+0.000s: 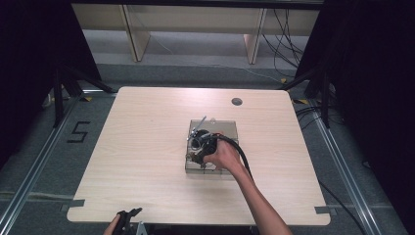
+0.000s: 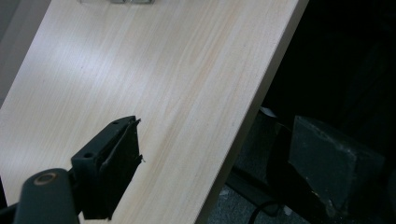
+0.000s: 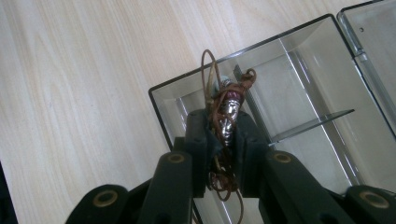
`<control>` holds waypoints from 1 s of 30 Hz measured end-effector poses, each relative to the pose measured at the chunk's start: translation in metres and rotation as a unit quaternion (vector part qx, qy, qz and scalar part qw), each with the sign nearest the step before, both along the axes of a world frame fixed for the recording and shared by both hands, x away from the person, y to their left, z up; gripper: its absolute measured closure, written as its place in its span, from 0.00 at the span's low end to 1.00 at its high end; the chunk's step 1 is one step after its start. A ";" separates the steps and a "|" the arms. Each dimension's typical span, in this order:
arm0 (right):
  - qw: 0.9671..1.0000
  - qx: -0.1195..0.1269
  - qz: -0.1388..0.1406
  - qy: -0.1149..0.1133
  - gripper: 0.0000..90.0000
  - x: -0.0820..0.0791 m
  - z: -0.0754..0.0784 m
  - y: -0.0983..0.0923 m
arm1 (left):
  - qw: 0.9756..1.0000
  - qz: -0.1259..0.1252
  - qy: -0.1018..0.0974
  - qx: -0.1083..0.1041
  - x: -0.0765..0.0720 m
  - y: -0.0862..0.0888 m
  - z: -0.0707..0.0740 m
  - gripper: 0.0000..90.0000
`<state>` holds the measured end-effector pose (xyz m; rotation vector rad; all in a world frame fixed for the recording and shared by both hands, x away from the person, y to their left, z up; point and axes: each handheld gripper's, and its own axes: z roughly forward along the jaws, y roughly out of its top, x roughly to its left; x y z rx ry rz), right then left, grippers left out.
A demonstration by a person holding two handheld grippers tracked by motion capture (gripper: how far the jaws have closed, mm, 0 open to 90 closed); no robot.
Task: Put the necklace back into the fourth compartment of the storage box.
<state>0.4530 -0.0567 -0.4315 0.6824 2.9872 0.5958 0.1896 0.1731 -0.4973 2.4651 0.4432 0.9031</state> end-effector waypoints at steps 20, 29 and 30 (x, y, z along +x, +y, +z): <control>1.000 -0.009 0.004 0.010 0.85 0.004 -0.013 0.008 | 1.000 -0.002 -0.001 -0.006 0.000 -0.001 0.000 0.18; 0.999 0.022 -0.022 0.006 0.73 0.005 -0.004 0.002 | 1.000 -0.007 0.008 -0.002 0.000 -0.001 0.001 0.18; 0.999 0.024 -0.024 0.002 0.72 0.005 -0.001 0.000 | 1.000 -0.007 0.008 -0.006 0.001 -0.001 0.000 0.18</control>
